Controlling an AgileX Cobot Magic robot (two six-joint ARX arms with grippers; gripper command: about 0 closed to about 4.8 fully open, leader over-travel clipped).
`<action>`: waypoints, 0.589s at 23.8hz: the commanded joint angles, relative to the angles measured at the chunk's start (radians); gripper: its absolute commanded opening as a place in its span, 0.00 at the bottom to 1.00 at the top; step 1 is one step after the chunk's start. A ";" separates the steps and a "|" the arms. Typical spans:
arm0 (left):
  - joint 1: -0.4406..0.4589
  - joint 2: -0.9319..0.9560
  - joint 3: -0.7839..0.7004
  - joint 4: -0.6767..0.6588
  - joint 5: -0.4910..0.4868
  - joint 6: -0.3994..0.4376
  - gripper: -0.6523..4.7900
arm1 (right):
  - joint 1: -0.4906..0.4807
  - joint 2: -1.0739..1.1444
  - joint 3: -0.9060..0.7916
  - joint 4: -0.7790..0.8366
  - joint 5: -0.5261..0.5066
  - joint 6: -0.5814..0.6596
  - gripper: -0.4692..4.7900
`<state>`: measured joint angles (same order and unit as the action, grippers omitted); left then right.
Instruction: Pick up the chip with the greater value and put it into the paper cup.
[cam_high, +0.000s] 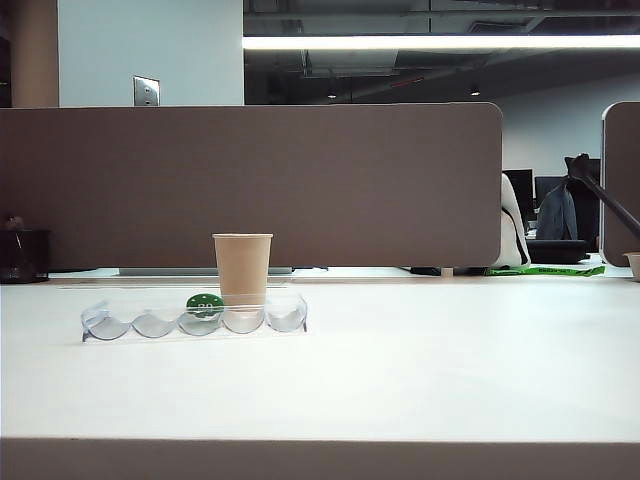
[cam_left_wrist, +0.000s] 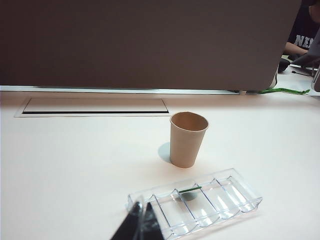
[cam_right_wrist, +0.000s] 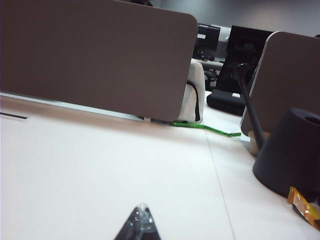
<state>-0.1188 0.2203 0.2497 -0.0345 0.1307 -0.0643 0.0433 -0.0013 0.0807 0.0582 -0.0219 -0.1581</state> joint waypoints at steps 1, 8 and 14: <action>0.002 0.000 0.002 0.030 0.005 0.004 0.11 | -0.001 -0.001 -0.034 0.066 0.001 0.023 0.09; 0.002 0.001 0.002 0.051 0.005 0.005 0.11 | -0.008 0.000 -0.074 0.132 0.002 0.047 0.09; 0.002 0.001 0.002 0.050 0.005 0.004 0.11 | -0.064 0.000 -0.074 0.178 0.001 0.105 0.09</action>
<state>-0.1188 0.2207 0.2497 0.0032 0.1310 -0.0643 -0.0124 -0.0010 0.0074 0.1947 -0.0223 -0.0994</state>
